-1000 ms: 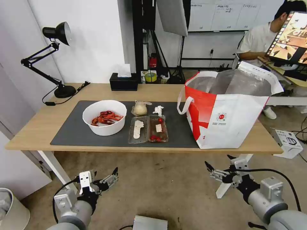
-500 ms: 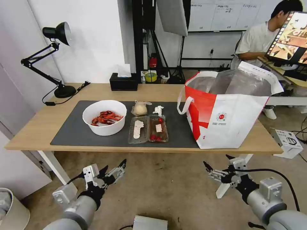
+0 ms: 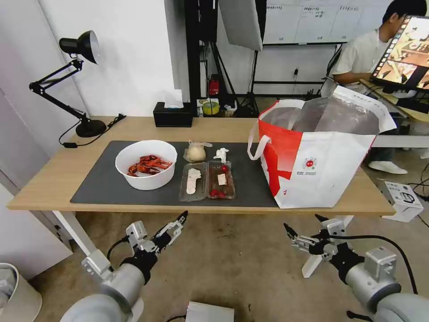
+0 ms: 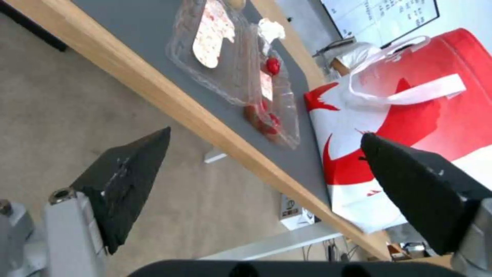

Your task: Pick up the trash from the table and place it into the takeout bag.

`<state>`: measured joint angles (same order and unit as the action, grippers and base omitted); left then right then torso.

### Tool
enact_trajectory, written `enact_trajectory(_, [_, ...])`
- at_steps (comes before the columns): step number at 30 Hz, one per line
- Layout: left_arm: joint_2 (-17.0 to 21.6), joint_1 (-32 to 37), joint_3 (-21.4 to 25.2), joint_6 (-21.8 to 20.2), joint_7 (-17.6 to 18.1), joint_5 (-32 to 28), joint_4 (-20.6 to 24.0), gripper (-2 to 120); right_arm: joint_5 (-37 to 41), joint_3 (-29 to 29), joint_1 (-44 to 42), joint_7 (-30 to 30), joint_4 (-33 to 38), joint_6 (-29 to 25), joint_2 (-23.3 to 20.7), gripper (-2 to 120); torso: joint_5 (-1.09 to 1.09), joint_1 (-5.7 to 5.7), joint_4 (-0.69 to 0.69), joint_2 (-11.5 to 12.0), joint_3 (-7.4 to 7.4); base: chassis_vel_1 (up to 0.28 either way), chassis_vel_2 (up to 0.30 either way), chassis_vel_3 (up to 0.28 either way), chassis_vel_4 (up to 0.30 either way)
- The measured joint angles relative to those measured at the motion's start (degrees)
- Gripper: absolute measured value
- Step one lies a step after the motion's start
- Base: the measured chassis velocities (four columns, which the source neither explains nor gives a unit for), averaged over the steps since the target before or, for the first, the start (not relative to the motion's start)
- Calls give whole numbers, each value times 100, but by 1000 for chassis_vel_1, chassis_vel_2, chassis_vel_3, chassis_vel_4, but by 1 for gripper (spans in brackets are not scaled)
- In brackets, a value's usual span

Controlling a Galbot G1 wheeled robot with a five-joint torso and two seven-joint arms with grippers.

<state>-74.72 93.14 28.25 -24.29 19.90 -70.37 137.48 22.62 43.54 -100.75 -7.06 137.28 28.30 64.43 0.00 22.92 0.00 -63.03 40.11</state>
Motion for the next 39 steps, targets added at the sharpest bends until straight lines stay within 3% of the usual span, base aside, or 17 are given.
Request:
enact_trajectory(20, [165,-948,-630,125,195,-529,-439,100,-26,-18,13,-1,-62,-1,25,100,0,0,0,0,0,0,0,0,0])
enact_trajectory(39, [333,-1612,-1098,125,257,-654,-923,100,-38,10,0,-4,-89,5,42,100,0,0,0,0,0,0,0,0,0])
